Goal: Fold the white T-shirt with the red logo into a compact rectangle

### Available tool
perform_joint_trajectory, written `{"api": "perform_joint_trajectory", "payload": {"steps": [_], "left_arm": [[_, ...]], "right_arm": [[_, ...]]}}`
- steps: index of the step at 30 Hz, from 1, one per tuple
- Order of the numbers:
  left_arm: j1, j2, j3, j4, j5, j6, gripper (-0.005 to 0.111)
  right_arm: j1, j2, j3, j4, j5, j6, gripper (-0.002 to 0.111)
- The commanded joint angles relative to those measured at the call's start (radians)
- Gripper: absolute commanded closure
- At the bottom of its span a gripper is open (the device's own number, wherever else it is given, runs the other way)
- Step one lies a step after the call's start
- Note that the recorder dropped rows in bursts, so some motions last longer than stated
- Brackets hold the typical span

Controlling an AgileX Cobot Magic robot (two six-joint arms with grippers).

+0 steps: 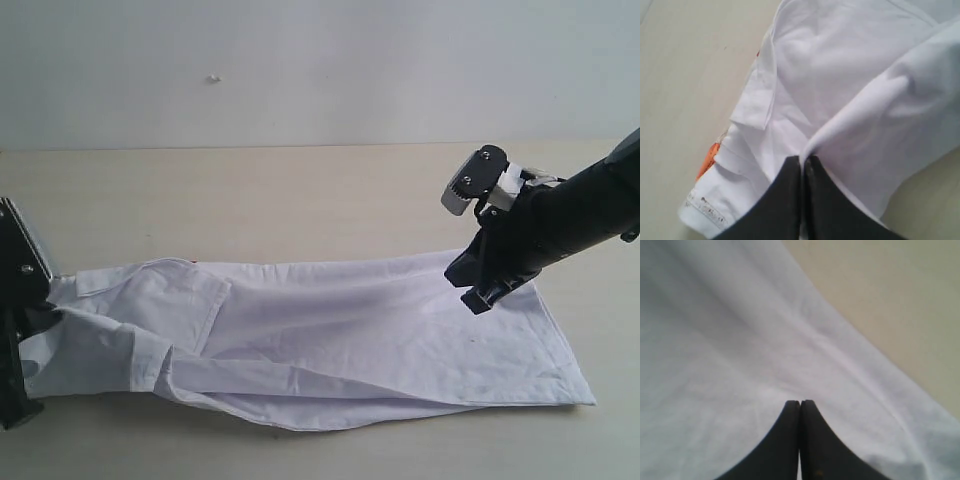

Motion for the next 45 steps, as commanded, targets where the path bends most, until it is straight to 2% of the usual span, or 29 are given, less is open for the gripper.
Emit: {"api": "perform_joint_trajectory", "payload": {"steps": [1,3,5,7,11,15,18,21,22,25,28,33,39,45], "left_arm": [[0.006,0.099,-0.005,-0.007,-0.089,-0.006,0.104],[0.006,0.168,-0.005,-0.007,-0.182,-0.010,0.092],[0.006,0.247,-0.027,-0.010,-0.272,-0.035,0.063],[0.006,0.308,-0.069,-0.065,-0.314,-0.035,0.052],[0.011,0.374,-0.131,-0.152,-0.321,-0.021,0.052],[0.018,0.361,-0.166,-0.246,-0.428,0.065,0.052],[0.018,0.329,-0.168,-0.289,-0.378,0.101,0.052],[0.018,0.231,-0.168,-0.289,-0.148,0.191,0.052],[0.016,0.169,-0.168,-0.279,-0.015,0.191,0.052],[0.012,0.082,-0.168,-0.216,0.263,0.244,0.052],[0.012,0.076,-0.151,-0.210,0.352,0.361,0.052],[-0.023,0.082,-0.095,-0.203,0.325,0.471,0.051],[-0.047,0.132,-0.077,-0.169,0.280,0.515,0.037],[-0.047,0.179,-0.077,-0.165,0.187,0.527,0.038]], "right_arm": [[0.002,-0.004,-0.006,0.006,0.014,-0.006,0.108],[0.002,-0.004,-0.006,0.006,0.016,-0.006,0.108],[0.002,-0.004,-0.006,0.006,0.016,-0.006,0.108],[0.002,-0.004,-0.006,0.006,0.018,-0.006,0.108],[0.002,-0.004,-0.006,0.006,0.018,-0.006,0.108],[0.002,-0.004,-0.006,0.006,0.018,-0.006,0.108],[0.002,-0.004,-0.006,0.006,0.018,-0.006,0.108],[0.002,-0.004,-0.006,0.006,0.018,-0.006,0.108],[0.002,-0.004,-0.006,0.006,0.018,-0.006,0.108],[0.002,-0.004,-0.006,0.008,0.015,-0.006,0.108],[0.002,-0.004,-0.006,0.013,0.017,-0.006,0.108],[0.002,-0.004,-0.006,0.031,0.017,-0.006,0.108],[0.002,-0.004,-0.006,0.031,0.017,-0.006,0.108],[0.002,-0.004,-0.006,0.031,0.017,-0.006,0.108]]}}
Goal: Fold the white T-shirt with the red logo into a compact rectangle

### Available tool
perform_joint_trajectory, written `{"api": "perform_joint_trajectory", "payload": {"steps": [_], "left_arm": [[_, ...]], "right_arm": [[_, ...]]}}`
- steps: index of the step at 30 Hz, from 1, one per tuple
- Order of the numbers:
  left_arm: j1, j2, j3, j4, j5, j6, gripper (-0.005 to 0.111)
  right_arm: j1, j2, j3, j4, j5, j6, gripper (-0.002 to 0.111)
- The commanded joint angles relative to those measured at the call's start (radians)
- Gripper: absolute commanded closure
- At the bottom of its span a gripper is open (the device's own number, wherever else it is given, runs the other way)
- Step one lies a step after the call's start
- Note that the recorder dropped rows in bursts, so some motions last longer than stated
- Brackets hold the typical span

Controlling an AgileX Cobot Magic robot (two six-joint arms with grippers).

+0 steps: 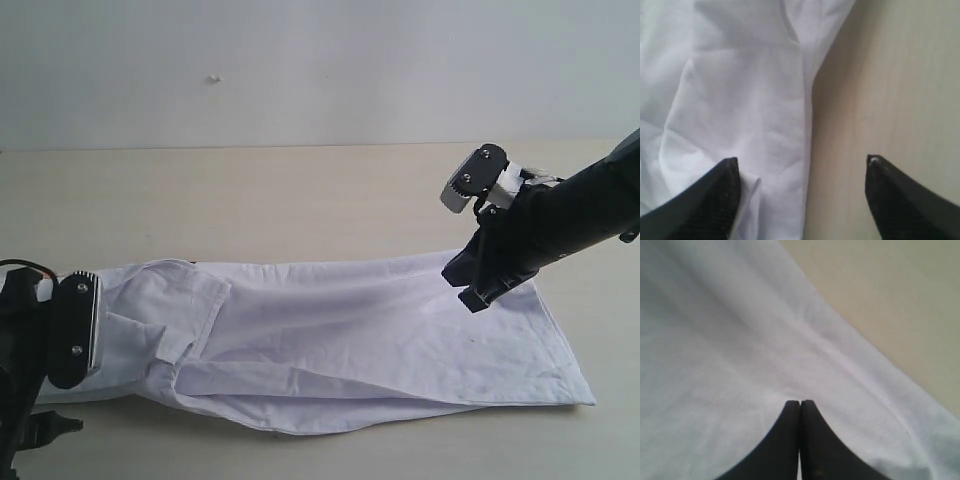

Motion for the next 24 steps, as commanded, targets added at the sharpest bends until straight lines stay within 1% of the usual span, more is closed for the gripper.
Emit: {"api": "perform_joint_trajectory", "payload": {"steps": [1,4,6,9,14,15,19,22,24], "left_arm": [[-0.006,0.038,0.004,0.002,-0.080,0.008,0.038],[-0.006,0.073,0.004,0.007,-0.099,0.037,0.038],[-0.006,0.086,0.004,0.007,-0.134,0.037,0.043],[-0.006,0.088,0.004,0.007,-0.176,0.037,0.061],[-0.006,0.088,-0.007,0.007,-0.190,0.037,0.100],[-0.006,0.088,-0.008,0.007,-0.198,0.037,0.107],[-0.006,0.086,-0.021,0.010,-0.213,0.037,0.106],[-0.006,0.071,-0.032,-0.001,-0.282,0.025,0.107],[-0.006,0.058,-0.045,-0.033,-0.331,0.021,0.107]], "right_arm": [[0.002,-0.004,-0.006,0.009,0.005,-0.004,0.108],[0.002,-0.004,-0.006,0.009,0.005,-0.004,0.108],[0.002,-0.004,-0.006,0.009,0.005,-0.004,0.108],[0.002,-0.004,-0.006,0.009,0.005,-0.004,0.108],[0.002,-0.004,-0.006,0.009,0.005,-0.004,0.108],[0.002,-0.004,-0.006,0.009,0.005,-0.004,0.108],[0.002,-0.004,-0.006,0.009,0.005,-0.004,0.108],[0.002,-0.004,-0.006,0.009,0.005,-0.004,0.108],[0.002,-0.004,-0.006,0.009,0.005,-0.003,0.108]]}}
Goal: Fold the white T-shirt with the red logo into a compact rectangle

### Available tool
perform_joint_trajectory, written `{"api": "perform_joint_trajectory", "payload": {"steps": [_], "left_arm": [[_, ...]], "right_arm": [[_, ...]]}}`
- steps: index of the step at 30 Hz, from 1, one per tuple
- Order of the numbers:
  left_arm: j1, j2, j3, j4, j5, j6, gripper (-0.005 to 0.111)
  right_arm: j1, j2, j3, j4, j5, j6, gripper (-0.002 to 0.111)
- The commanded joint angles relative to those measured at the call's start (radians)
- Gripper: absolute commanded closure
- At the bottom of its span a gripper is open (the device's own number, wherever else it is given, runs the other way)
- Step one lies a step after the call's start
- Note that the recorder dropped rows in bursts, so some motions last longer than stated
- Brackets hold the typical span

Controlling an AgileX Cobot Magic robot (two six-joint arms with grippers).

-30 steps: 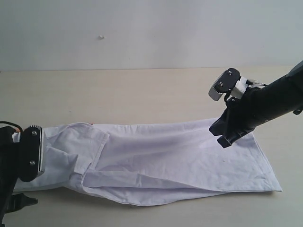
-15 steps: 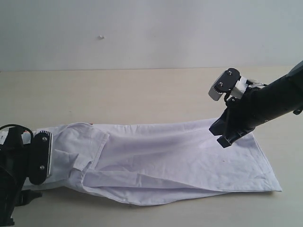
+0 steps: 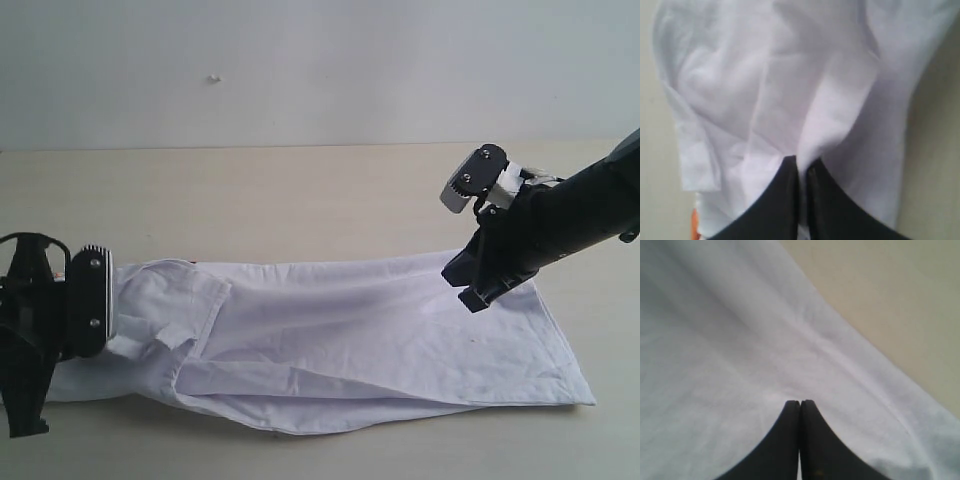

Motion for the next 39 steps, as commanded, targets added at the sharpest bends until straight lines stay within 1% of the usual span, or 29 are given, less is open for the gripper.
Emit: {"api": "perform_joint_trajectory", "payload": {"steps": [1,7,11,14,16,19,20,21,23,25,26,30,31,33,36,39], "left_arm": [[-0.006,-0.029,-0.031,-0.049,-0.111,-0.013,0.107],[-0.004,0.006,-0.090,-0.068,-0.147,-0.013,0.107],[-0.004,0.088,-0.139,-0.069,-0.166,-0.013,0.107],[-0.004,0.159,-0.169,-0.099,-0.179,-0.013,0.106],[-0.004,0.195,-0.183,-0.117,-0.203,-0.013,0.100],[-0.004,0.239,-0.203,-0.138,-0.238,-0.013,0.083],[-0.004,0.254,-0.207,-0.147,-0.257,-0.013,0.074],[-0.004,0.262,-0.209,-0.151,-0.275,-0.013,0.069],[-0.004,0.271,-0.208,-0.194,-0.334,-0.013,0.056],[-0.004,0.274,-0.208,-0.239,-0.415,-0.007,0.049],[-0.004,0.274,-0.208,-0.266,-0.475,-0.007,0.048],[-0.001,0.274,-0.208,-0.366,-0.735,0.000,0.051],[0.004,0.274,-0.209,-0.382,-0.776,0.007,0.052],[0.015,0.274,-0.209,-0.422,-0.804,0.036,0.052],[0.017,0.270,-0.209,-0.549,-0.806,0.110,0.053],[0.017,0.255,-0.209,-0.667,-0.796,0.123,0.053]], "right_arm": [[0.002,-0.004,-0.006,0.009,0.005,-0.001,0.108],[0.002,-0.004,-0.006,0.007,0.005,-0.001,0.108],[0.002,-0.004,-0.006,0.007,0.009,-0.001,0.108],[0.002,-0.004,-0.006,0.007,0.009,-0.001,0.108],[0.002,-0.004,-0.006,0.007,0.009,-0.001,0.108],[0.002,-0.004,-0.006,0.007,0.009,-0.001,0.108],[0.002,-0.004,-0.006,0.007,0.009,-0.001,0.108],[0.002,-0.004,-0.006,0.007,0.009,-0.001,0.108],[0.002,-0.004,-0.006,0.007,0.009,-0.001,0.108],[0.002,-0.004,-0.006,0.007,0.009,-0.001,0.108],[0.002,-0.004,-0.006,0.007,0.009,-0.001,0.108],[0.002,-0.004,-0.006,0.007,0.009,-0.001,0.108],[0.002,-0.004,-0.006,0.007,0.009,-0.001,0.108],[0.002,-0.004,-0.006,0.007,0.009,-0.001,0.108],[0.002,-0.004,-0.006,0.007,0.009,-0.001,0.108],[0.002,-0.004,-0.006,0.007,0.009,-0.001,0.108]]}}
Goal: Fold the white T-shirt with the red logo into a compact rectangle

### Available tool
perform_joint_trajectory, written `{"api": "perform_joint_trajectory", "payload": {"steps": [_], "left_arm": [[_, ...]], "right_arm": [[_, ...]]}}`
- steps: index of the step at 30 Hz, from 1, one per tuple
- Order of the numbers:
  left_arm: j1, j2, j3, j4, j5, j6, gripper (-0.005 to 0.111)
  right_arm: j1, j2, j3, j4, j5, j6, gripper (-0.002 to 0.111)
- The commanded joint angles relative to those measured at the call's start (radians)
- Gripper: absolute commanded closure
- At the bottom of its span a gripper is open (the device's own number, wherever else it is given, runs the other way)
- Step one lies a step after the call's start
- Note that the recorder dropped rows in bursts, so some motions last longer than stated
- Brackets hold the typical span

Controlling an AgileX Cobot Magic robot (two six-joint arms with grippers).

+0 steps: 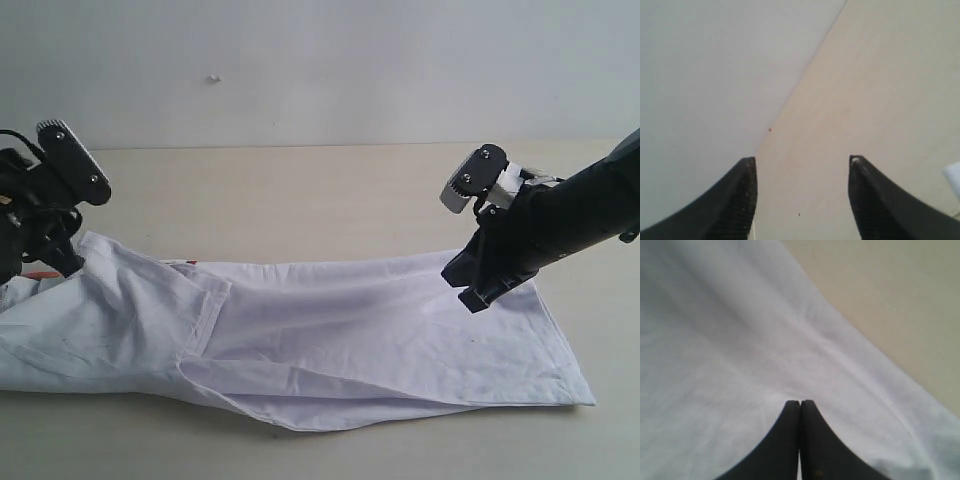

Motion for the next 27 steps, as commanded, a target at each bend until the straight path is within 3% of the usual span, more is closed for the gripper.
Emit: {"api": "perform_joint_trajectory", "payload": {"steps": [1,2,3,5,8,10,13,19,22,24,27], "left_arm": [[0.015,-0.044,-0.003,-0.220,0.055,0.031,0.060],[0.026,-0.060,-0.003,-0.243,0.098,0.027,0.065],[0.063,-0.102,-0.003,-0.288,0.216,-0.023,0.078],[0.158,-0.158,-0.007,-0.356,0.423,-0.099,0.084],[0.417,-0.204,-0.021,-0.444,0.814,-0.117,0.070],[0.552,-0.213,-0.047,-0.450,0.968,-0.172,0.056],[0.687,-0.186,-0.069,-0.450,1.190,-0.187,0.046],[0.720,-0.085,-0.075,-0.352,1.328,-0.219,0.046],[0.720,-0.053,-0.101,-0.245,1.337,-0.331,0.045],[0.720,-0.036,-0.125,-0.170,1.318,-0.449,0.037],[0.720,-0.034,-0.140,-0.074,1.291,-0.552,0.034]], "right_arm": [[0.002,-0.004,-0.006,0.007,0.007,-0.001,0.108],[0.002,-0.004,-0.006,0.007,0.008,-0.001,0.108],[0.002,-0.004,-0.006,0.007,0.008,-0.001,0.108],[0.002,-0.004,-0.006,0.007,0.012,-0.001,0.108],[0.002,-0.004,-0.006,0.029,0.026,-0.001,0.108],[0.002,-0.004,-0.006,0.033,0.034,-0.001,0.108],[0.002,-0.004,-0.006,0.033,0.034,-0.001,0.108],[0.002,-0.004,-0.006,0.033,0.058,-0.001,0.108],[0.002,-0.004,-0.006,0.033,0.058,-0.001,0.108],[0.002,-0.004,-0.006,0.033,0.058,-0.001,0.108],[0.002,-0.004,-0.006,0.033,0.060,-0.001,0.108]]}}
